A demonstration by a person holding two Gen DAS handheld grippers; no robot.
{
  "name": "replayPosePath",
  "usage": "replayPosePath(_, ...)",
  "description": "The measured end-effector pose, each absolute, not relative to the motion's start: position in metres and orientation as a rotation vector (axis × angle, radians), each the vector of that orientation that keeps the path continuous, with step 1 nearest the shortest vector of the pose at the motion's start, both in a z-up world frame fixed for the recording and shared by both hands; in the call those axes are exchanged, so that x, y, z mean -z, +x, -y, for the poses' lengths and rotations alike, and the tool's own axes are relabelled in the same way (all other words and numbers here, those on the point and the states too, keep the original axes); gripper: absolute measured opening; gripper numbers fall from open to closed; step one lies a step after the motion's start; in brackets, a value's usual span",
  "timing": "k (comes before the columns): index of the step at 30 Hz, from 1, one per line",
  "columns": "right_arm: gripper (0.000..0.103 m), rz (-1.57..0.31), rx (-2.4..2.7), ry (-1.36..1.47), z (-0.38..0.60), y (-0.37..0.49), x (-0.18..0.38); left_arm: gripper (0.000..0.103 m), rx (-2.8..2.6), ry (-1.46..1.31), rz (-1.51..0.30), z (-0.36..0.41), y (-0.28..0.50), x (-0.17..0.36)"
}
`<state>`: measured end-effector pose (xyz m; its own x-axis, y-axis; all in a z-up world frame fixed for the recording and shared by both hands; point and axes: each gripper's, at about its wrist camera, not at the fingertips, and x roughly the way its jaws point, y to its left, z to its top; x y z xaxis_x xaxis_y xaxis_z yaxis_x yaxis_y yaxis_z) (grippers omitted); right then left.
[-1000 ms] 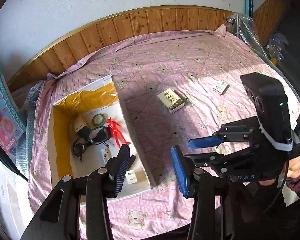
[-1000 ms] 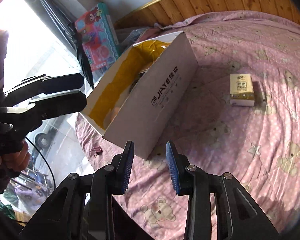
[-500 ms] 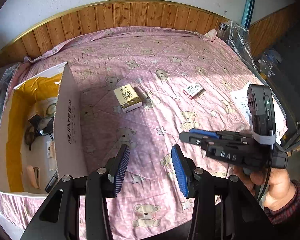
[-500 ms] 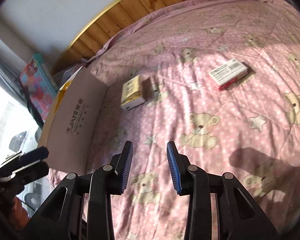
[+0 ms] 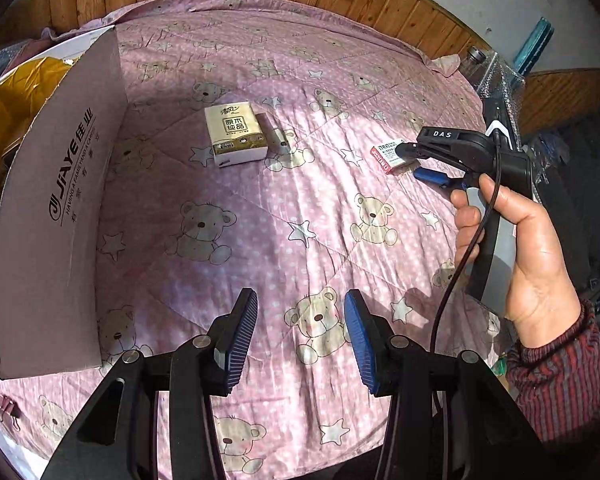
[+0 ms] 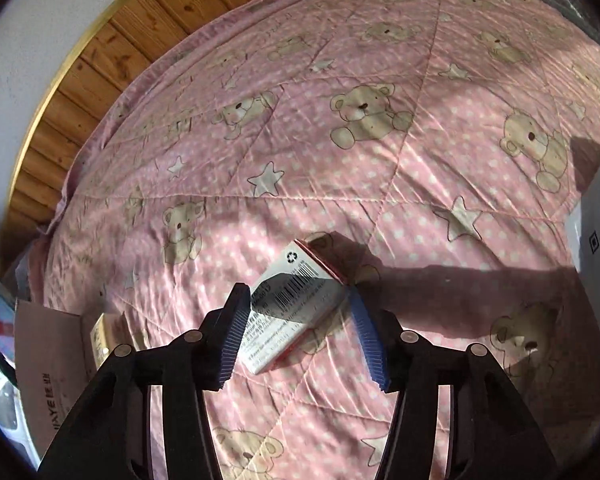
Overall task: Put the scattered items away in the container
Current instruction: 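Grasp the red-and-white staples box with the right tool while the left tool grasps the tissue pack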
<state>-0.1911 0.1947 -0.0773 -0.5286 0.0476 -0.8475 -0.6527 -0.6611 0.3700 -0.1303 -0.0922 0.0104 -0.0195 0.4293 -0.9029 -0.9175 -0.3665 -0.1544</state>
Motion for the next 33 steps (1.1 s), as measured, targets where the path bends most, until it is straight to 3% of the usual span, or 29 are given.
replayPosePath(8,0.06,-0.503,-2.348,-1.29,-0.152,-0.223,0.083,0.047,-1.645,-1.195,-0.596,0.075,-0.148,-0.007)
replayPosePath(13,0.058,-0.434,-2.407,-1.256,-0.142,-0.197,0.084,0.051,-1.708,-1.151,-0.566,0.04,-0.168,-0.014)
replayPosePath(15,0.039,-0.395,-2.411,-1.255,-0.139,-0.19,0.082,0.051,-1.752,-1.157,-0.55,0.022,-0.181,-0.009)
replayPosePath(21,0.039,-0.523,-2.577,-1.278,-0.11,-0.135,0.062,0.051,-1.819,-1.19,-0.556,-0.016,-0.213,0.021)
replayPosePath(23,0.039,-0.519,-2.608,-1.333,-0.089,-0.113,0.066,0.056,-1.837,-1.189,-0.594,-0.026,-0.216,0.032)
replayPosePath(30,0.041,-0.278,-2.617,-1.382,-0.047,-0.077,0.085,0.062,-1.898,-1.176,-0.625,-0.047,-0.228,0.045)
replayPosePath(33,0.044,-0.286,-2.618,-1.361,-0.049,-0.08,0.086,0.062,-1.928,-1.182,-0.538,-0.039,-0.237,0.038)
